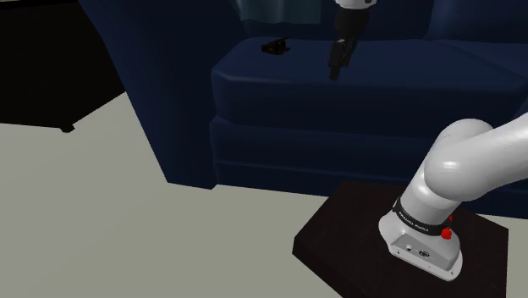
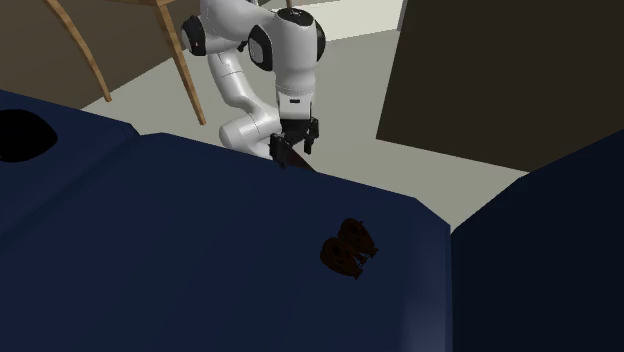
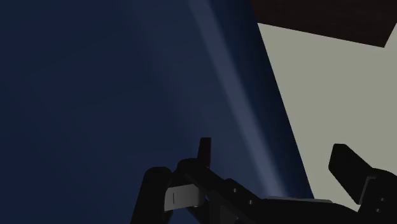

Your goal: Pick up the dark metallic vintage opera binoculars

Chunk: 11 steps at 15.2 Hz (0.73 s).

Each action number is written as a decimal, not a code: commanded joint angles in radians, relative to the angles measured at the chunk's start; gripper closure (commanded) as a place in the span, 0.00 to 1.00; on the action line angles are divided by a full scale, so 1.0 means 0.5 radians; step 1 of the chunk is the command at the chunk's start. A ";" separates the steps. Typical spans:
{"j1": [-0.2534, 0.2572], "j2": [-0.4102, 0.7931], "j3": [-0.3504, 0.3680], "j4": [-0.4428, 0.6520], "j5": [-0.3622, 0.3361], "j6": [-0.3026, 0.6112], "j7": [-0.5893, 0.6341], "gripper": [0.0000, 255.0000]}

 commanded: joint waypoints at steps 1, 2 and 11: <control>0.000 0.000 0.000 0.000 0.000 0.000 0.000 0.00; -0.014 0.091 0.016 0.074 0.005 0.008 0.049 0.00; -0.133 0.893 0.120 0.864 -0.005 -0.063 0.467 0.00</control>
